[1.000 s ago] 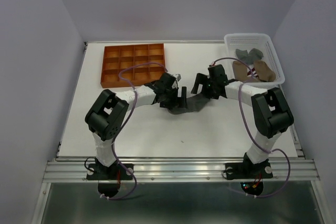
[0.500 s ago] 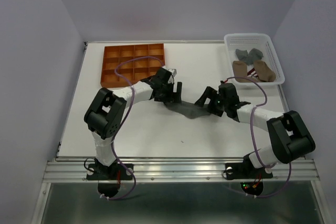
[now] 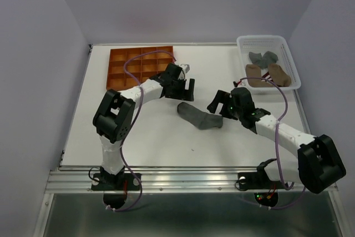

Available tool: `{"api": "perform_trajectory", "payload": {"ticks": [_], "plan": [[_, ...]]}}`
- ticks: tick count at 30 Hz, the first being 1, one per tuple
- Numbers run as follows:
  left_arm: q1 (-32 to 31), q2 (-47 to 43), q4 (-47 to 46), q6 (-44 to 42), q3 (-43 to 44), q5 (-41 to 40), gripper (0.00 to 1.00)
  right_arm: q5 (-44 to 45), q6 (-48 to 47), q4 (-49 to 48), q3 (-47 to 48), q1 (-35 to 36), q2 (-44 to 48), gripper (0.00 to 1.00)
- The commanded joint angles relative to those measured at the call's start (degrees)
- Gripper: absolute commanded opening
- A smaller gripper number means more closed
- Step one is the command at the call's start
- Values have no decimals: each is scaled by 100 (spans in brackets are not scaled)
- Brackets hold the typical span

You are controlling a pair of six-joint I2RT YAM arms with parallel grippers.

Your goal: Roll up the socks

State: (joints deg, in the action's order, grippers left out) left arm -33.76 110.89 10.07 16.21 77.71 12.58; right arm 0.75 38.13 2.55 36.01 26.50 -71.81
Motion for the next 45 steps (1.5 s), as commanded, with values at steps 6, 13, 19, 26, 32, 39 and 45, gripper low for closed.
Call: {"api": "perform_trajectory", "payload": {"ticks": [6,13,19,26,32,39,45], "plan": [[-210,-1482,13,514,-915,-98,99,1218,-710,1204,916,-5,-8,100],[-483,-1211,-628,1007,-1593,280,99,92,-684,1020,1154,-57,-623,100],[-500,-552,-857,762,-1224,543,99,-497,-614,572,961,-57,-896,100],[-500,107,-945,288,-470,693,99,-734,-508,475,478,-57,-852,100],[-509,1275,-743,85,751,755,99,-1349,-368,449,56,-57,-589,100],[-491,2111,-453,-109,2133,1027,99,-2719,-139,-806,-507,38,-754,100],[-483,2542,-418,-162,2915,1168,99,-2642,-297,-1335,-51,698,-1238,100]]}}
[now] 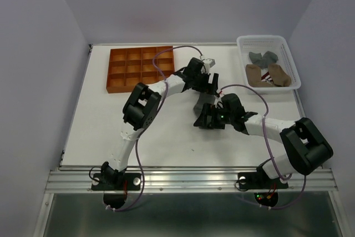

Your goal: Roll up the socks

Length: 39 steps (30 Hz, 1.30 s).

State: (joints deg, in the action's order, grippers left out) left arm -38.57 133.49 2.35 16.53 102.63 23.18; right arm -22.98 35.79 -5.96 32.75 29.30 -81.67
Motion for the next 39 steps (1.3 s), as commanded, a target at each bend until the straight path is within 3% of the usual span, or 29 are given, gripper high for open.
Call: {"api": "perform_trajectory", "payload": {"ticks": [1,6,12,16,23,28,39], "plan": [[-2,326,380,-186,520,117,99,-251,-107,-520,380,488,-331,100],[25,283,477,-212,969,126,99,135,-511,-258,864,603,-429,100],[86,-401,442,-291,978,89,99,435,-924,-19,1031,656,-121,100],[113,-894,240,-265,645,407,99,234,-1013,-98,1180,656,-358,100],[244,-1589,170,-265,100,11,99,-57,-1083,-406,1444,656,-903,100],[473,-1975,135,-124,-532,-156,99,-400,-995,-678,1576,656,-1342,100],[1140,-3354,-191,289,-2659,-1209,99,65,-986,-486,1383,656,-1853,100]]}}
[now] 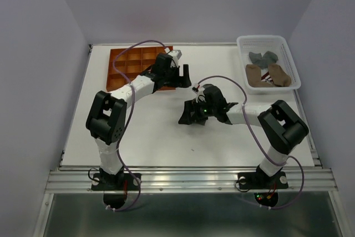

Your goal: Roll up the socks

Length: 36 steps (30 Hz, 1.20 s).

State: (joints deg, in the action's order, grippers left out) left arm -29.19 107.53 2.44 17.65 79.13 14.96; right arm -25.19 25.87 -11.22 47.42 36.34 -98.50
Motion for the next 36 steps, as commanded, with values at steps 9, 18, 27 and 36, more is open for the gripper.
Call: {"api": "perform_trajectory", "payload": {"ticks": [9,18,27,36], "plan": [[309,-1892,-121,239,-1021,-1135,99,-328,-828,287,654,128,400,100],[326,-3525,2,950,-2489,-1741,99,768,-1611,1587,708,128,1552,100],[361,-4029,222,1610,-3483,-2077,99,2815,-2383,2985,610,513,1606,100],[361,-3475,196,1513,-3317,-1944,99,3653,-3131,3188,1252,954,402,87]]}}
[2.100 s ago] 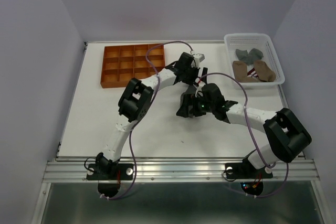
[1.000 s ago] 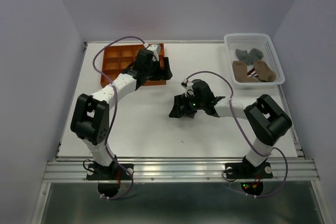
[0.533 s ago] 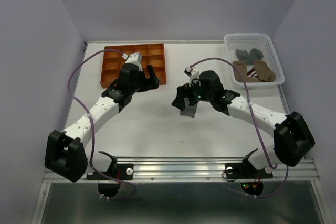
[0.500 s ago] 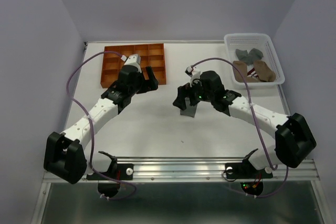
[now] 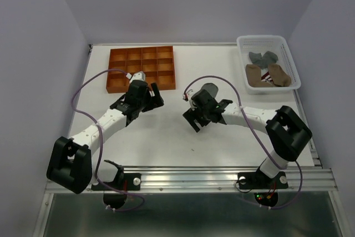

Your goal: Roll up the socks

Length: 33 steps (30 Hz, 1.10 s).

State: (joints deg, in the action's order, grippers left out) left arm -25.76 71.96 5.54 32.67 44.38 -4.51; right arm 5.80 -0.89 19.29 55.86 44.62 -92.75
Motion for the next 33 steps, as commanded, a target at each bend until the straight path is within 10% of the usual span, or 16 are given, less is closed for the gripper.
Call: {"api": "perform_trajectory", "payload": {"ticks": [1,7,22,33], "plan": [[18,90,-123,3,150,3,99,623,-543,137,435,178,-252,76],[18,125,-202,-6,132,21,99,527,-650,-4,330,231,-436,44],[18,143,-167,-59,150,135,99,255,-554,-154,382,231,-806,17],[18,-86,-510,38,-219,1242,99,-1851,870,-39,927,47,-955,1]]}}
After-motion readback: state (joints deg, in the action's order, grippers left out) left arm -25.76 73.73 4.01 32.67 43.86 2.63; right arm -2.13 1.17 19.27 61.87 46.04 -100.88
